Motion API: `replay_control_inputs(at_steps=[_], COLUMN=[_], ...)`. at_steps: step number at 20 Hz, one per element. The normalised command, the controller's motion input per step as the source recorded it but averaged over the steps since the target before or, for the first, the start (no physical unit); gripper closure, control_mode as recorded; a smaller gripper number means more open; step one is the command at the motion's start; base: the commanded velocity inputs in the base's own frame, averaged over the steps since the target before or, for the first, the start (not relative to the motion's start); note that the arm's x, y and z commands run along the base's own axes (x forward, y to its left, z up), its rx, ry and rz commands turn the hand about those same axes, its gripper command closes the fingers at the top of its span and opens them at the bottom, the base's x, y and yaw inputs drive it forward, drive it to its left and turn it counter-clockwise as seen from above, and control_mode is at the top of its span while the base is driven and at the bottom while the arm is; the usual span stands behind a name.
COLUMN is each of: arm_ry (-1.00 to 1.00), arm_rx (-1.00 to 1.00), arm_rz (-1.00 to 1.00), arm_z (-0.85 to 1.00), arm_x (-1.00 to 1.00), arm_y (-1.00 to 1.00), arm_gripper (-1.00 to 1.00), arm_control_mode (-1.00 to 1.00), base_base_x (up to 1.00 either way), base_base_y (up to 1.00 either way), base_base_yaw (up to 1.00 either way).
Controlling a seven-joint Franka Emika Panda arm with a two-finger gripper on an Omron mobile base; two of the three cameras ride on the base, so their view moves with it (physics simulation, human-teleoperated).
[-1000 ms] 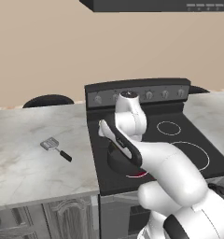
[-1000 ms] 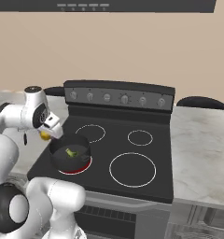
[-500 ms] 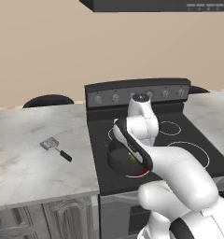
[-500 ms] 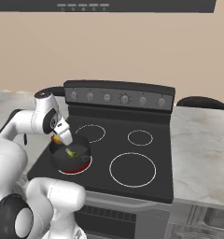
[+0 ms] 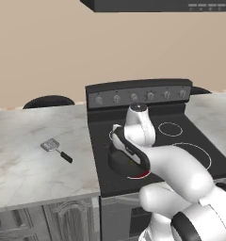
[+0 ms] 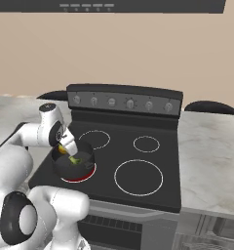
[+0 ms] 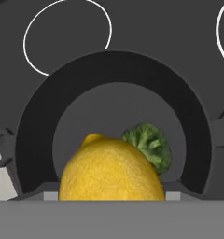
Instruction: Put the broccoli and lemon in the pot. Retrieve the spatula and lightly stir the vegetables in the pot.
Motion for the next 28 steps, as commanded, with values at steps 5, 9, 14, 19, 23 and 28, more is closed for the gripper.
replay_control_inputs(at_steps=[5, 9, 14, 19, 23, 28], arm_ry=[0.00, 0.00, 0.00, 0.02, 0.08, 0.02], arm_rx=[0.00, 0.00, 0.00, 0.00, 0.04, 0.11], arm_rz=[0.00, 0.00, 0.00, 0.03, 0.04, 0.07], arm_z=[-0.33, -0.21, -0.13, -0.10, -0.03, 0.15], arm_x=[0.02, 0.03, 0.01, 0.00, 0.00, -0.08], arm_y=[0.00, 0.00, 0.00, -0.01, 0.00, 0.00], arm_gripper=[1.00, -1.00, -1.00, -1.00, -1.00, -1.00], arm_control_mode=[-1.00, -1.00, -1.00, -1.00, -1.00, -1.00], base_base_x=[0.00, 0.00, 0.00, 0.00, 0.00, 0.00], base_base_y=[0.00, 0.00, 0.00, 0.00, 0.00, 0.00], base_base_yaw=[0.00, 0.00, 0.00, 0.00, 0.00, 0.00])
